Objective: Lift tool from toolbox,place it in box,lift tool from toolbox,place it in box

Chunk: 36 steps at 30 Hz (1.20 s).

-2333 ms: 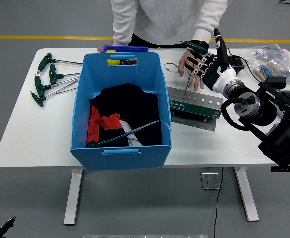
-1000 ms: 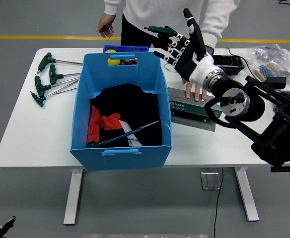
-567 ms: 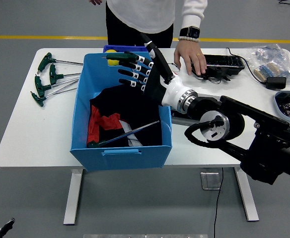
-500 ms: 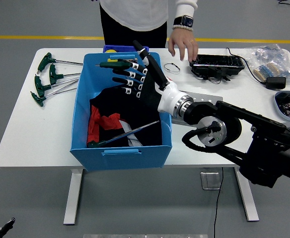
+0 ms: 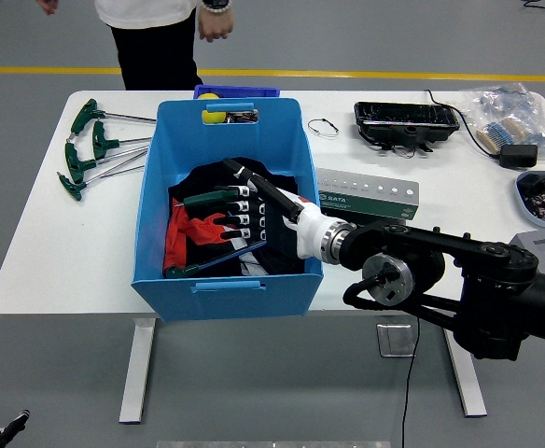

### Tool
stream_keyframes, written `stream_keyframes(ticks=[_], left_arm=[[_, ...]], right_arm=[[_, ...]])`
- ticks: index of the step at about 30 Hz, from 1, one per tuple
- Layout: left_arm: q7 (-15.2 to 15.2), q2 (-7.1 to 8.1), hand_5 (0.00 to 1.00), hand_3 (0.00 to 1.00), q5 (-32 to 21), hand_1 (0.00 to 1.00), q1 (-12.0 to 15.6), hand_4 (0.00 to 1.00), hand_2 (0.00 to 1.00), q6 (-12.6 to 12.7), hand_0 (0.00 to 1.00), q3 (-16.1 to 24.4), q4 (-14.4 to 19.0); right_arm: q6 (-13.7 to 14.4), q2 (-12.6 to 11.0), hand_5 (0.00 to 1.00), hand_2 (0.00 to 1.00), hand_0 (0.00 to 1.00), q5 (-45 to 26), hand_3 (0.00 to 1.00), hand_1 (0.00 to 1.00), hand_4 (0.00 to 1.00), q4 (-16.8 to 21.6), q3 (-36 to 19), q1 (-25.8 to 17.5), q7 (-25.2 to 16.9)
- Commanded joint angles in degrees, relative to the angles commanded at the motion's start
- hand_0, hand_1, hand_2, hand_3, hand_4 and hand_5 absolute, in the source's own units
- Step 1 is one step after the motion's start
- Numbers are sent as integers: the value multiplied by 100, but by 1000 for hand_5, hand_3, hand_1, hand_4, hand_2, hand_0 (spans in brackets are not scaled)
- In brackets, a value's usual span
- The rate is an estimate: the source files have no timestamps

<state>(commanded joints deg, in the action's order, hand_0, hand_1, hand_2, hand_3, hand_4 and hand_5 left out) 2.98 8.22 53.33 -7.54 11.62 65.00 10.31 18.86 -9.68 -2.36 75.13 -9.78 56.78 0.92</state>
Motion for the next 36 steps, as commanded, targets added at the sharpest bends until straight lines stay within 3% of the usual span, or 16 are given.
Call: stream_keyframes(ticks=[4,5,17,18,20,24,29,35,36], left_arm=[[-4,-3,667,678,4,873,-13,684,885,1,857,5,0],[-5,-2,666,679,7,873,-17,683,885,0,857,10,0],[4,-5,666,681,12,872,-52,683,885,-8,857,31,0],[3,-7,666,681,14,872,-49,683,885,-7,857,34,0],[-16,-11,666,681,44,872,-37,683,885,-4,857,55,0],[53,-11,667,680,-144,872,-58,684,885,-32,858,-133,0],[32,8,664,679,-75,871,-44,682,885,-9,858,-5,0],[18,25,664,679,-16,871,-32,682,885,-1,858,87,0],[19,25,665,680,-15,871,-34,683,885,-3,858,87,0]], right_arm=[[-106,38,817,809,715,122,887,705,996,-102,-4,90,105],[-131,51,830,833,734,157,988,730,998,-125,-10,116,136],[-820,224,874,836,735,1652,998,735,998,-575,-104,516,925],[-874,228,931,838,731,1736,998,735,998,-600,-109,526,970],[-976,233,931,838,731,1920,998,735,998,-650,-132,526,1055],[-984,157,921,836,726,2236,998,731,998,-610,-251,538,1059],[-1043,39,933,838,741,3007,982,737,998,-626,-453,485,1071],[-1505,-163,933,838,741,4455,982,737,998,-591,-925,359,1116],[-1585,-202,928,850,744,4715,946,744,998,-560,-998,332,1098]])
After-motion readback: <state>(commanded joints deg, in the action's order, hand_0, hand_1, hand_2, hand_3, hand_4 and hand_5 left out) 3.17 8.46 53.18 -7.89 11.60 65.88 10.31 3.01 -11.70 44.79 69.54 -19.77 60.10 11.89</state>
